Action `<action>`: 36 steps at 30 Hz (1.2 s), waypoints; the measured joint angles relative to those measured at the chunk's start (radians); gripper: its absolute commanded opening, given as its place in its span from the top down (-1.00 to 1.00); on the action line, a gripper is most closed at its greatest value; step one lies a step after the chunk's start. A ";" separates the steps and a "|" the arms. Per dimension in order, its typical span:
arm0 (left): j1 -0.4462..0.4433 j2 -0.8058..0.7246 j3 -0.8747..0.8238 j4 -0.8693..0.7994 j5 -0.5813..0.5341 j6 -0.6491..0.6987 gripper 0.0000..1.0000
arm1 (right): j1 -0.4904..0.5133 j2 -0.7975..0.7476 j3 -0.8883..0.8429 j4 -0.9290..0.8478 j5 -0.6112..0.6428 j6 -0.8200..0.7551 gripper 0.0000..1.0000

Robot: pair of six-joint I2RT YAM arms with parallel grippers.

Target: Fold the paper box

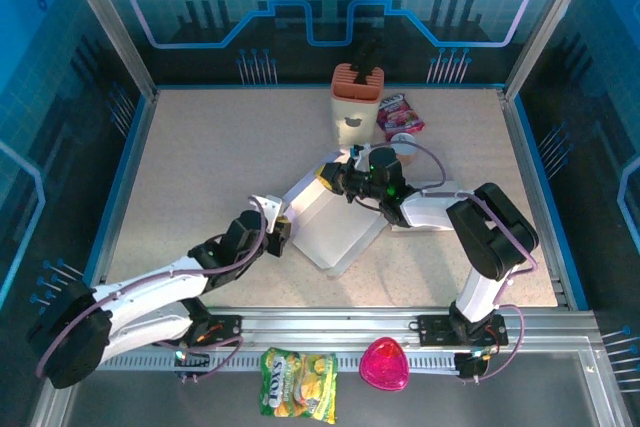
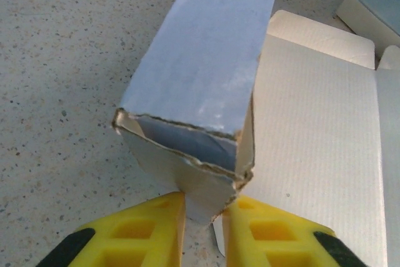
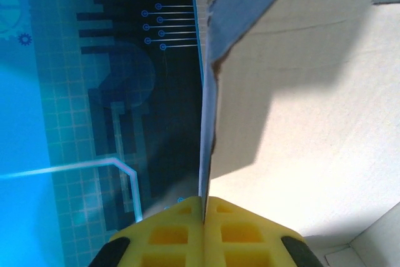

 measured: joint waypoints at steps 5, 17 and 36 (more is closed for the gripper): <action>-0.014 0.023 0.000 0.015 -0.042 -0.019 0.44 | 0.003 0.000 -0.039 0.060 0.017 0.006 1.00; -0.074 0.082 -0.007 0.074 -0.170 -0.062 0.51 | 0.061 0.013 -0.176 0.307 0.186 0.023 1.00; -0.121 0.234 0.013 0.169 -0.365 -0.159 0.54 | 0.084 0.037 -0.195 0.390 0.256 0.053 1.00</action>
